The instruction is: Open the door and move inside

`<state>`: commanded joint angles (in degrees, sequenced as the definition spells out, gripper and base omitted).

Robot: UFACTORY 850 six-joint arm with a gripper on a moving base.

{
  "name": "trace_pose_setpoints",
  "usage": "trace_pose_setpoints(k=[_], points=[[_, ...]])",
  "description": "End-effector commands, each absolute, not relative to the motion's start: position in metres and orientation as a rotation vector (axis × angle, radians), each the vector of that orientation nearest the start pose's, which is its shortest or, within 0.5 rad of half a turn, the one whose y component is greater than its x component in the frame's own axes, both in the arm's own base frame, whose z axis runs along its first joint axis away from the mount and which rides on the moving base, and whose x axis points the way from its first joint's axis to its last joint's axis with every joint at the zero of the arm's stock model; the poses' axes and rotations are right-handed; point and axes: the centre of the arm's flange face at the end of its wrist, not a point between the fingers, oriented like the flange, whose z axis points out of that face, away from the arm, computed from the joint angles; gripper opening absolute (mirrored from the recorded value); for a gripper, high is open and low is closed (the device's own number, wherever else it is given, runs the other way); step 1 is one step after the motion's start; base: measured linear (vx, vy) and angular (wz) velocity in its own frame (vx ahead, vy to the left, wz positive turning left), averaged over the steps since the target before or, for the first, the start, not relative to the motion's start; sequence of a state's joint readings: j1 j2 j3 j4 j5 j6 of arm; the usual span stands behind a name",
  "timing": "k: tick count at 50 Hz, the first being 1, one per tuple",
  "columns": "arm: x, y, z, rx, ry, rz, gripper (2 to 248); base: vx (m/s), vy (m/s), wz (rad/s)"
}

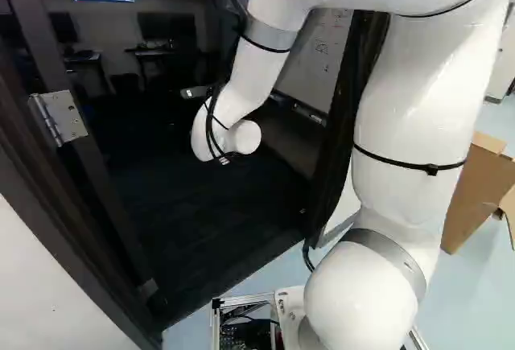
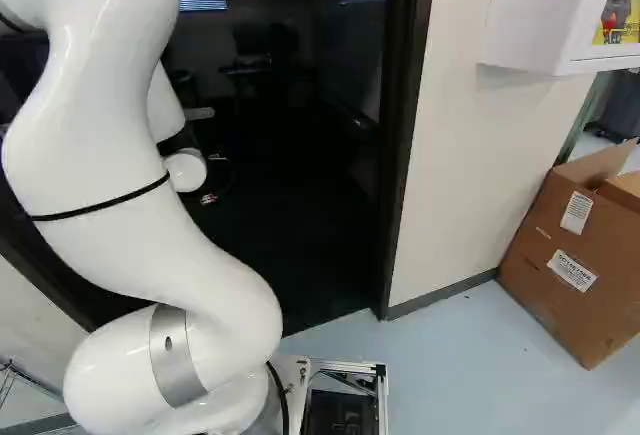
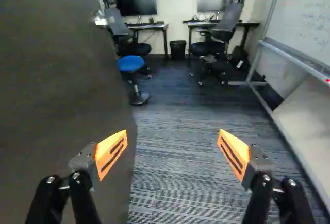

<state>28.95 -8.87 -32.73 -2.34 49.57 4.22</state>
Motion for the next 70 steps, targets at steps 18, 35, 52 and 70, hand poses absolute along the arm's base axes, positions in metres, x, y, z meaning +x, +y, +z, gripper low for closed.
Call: trace_pose_setpoints(k=[18,35,52,70], points=[[0.376,0.144,0.394,-2.312,-0.401,-1.689,247,0.000,0.000,0.000],[0.343,0.080,0.387,-2.408,-0.258,-1.747,247,0.000,0.000,0.000],[0.312,0.038,0.379,-2.479,-0.142,-1.786,247,0.000,0.000,0.000],[0.286,0.013,0.371,-2.529,-0.053,-1.811,247,0.000,0.000,0.000]])
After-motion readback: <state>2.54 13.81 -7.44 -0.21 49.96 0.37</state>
